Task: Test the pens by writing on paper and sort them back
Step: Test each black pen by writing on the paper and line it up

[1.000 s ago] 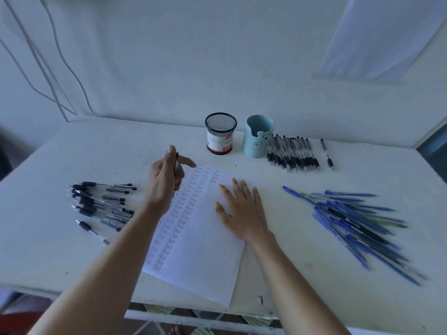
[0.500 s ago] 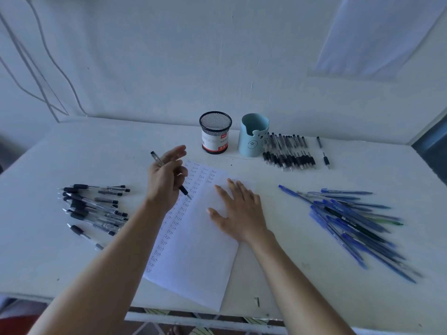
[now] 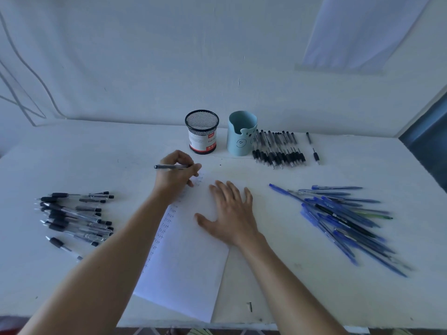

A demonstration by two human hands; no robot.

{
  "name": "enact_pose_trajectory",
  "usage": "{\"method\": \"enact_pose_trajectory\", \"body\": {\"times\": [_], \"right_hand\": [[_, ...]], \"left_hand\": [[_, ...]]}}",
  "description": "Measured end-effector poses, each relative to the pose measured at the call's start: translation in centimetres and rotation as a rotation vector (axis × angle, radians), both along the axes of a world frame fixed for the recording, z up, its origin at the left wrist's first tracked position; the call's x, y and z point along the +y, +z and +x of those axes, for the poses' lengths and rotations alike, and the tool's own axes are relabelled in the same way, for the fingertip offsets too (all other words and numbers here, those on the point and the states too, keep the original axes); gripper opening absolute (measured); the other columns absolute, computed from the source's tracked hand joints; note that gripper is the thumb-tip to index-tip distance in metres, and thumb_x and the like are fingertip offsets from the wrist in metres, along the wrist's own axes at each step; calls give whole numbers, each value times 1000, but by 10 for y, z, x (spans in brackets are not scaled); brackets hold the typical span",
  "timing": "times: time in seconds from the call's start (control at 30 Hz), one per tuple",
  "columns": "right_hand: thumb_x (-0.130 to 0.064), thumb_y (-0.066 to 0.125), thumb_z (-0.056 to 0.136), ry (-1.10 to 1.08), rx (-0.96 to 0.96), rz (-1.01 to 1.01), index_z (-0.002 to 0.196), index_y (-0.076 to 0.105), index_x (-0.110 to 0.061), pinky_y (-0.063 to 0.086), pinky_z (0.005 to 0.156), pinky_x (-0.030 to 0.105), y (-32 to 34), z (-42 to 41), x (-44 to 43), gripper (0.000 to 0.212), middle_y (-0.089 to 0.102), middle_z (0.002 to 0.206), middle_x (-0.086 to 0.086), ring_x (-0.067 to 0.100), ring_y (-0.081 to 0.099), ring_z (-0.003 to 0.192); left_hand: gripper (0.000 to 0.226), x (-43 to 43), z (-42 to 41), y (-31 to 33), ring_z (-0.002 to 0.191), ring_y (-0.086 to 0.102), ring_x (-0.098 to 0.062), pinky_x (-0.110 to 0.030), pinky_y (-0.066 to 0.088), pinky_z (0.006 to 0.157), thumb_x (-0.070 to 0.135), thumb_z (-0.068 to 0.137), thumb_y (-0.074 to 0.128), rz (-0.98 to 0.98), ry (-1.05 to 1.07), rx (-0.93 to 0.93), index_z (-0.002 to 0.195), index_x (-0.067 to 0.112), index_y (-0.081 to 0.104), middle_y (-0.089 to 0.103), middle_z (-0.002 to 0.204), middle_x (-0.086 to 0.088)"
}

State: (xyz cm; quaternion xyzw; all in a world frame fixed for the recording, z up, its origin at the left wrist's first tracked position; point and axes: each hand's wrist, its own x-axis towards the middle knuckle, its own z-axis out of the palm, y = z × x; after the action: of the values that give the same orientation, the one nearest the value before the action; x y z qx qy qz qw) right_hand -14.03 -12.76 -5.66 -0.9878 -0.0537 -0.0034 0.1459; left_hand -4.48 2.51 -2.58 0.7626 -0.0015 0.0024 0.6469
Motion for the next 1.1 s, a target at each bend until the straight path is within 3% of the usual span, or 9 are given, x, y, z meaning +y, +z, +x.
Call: {"method": "enact_pose_trajectory", "body": {"times": [0.07, 0.2, 0.3, 0.5, 0.67, 0.83, 0.97, 1.1], "right_hand": [[-79, 16, 72, -1, -10, 12, 153, 27, -23, 1, 119, 57, 0, 1, 0, 100, 19, 164, -3, 20, 9, 152], [-79, 22, 71, -9, -33, 42, 151, 31, -21, 2, 118, 58, -3, 2, 1, 99, 24, 162, -2, 21, 13, 151], [-79, 22, 72, -13, -32, 23, 151, 30, -22, 3, 118, 57, -4, 2, 2, 97, 24, 162, -2, 21, 13, 150], [-70, 21, 85, -4, -10, -2, 153, 24, -21, -3, 118, 57, -5, 2, 3, 83, 17, 164, -1, 21, 7, 152], [-69, 22, 86, -4, -6, -4, 154, 22, -21, -6, 118, 57, -5, 2, 3, 83, 14, 165, 1, 22, 4, 152], [-67, 30, 89, -11, -14, -5, 154, 23, -21, -7, 118, 56, -5, 2, 4, 80, 14, 165, 2, 22, 4, 152], [-65, 35, 91, -12, -19, 6, 154, 24, -20, -6, 118, 57, -4, 2, 4, 78, 15, 165, 2, 23, 5, 153], [-65, 34, 92, -6, -2, -7, 154, 22, -20, -6, 119, 57, -2, 1, 4, 78, 12, 166, 2, 22, 3, 153]], "left_hand": [[30, -3, 4, 1, 49, 62, -21, -26, 42, 40, 0, 81, 76, 54, 20, 20, 66, 7, 50, 64, 65, -16], [36, -3, 11, -4, 42, 45, -20, -27, 34, 47, 0, 62, 63, 189, 91, 39, 48, 17, 35, 47, 44, -9], [23, -3, 10, -4, 51, 40, -20, -28, 31, 49, 6, 55, 58, 311, 91, 20, 50, 15, 37, 44, 51, -11], [26, -4, 10, -5, 58, 30, -20, -29, 22, 48, -5, 64, 57, 395, 79, -12, 61, 3, 32, 37, 58, -11], [20, -5, 10, -6, 62, 24, -19, -30, 20, 53, 0, 58, 49, 423, 51, -37, 60, 6, 30, 30, 61, -8], [31, -6, 10, -8, 59, 27, -20, -28, 22, 51, -8, 64, 52, 419, 82, -28, 58, 13, 31, 33, 59, -9], [26, -4, 9, -8, 53, 30, -18, -26, 24, 50, -7, 65, 53, 402, 81, -41, 59, 7, 32, 37, 56, -10], [26, -3, 11, -11, 58, 28, -19, -30, 24, 52, -2, 60, 51, 424, 33, -57, 56, 13, 30, 33, 57, -8]]}}
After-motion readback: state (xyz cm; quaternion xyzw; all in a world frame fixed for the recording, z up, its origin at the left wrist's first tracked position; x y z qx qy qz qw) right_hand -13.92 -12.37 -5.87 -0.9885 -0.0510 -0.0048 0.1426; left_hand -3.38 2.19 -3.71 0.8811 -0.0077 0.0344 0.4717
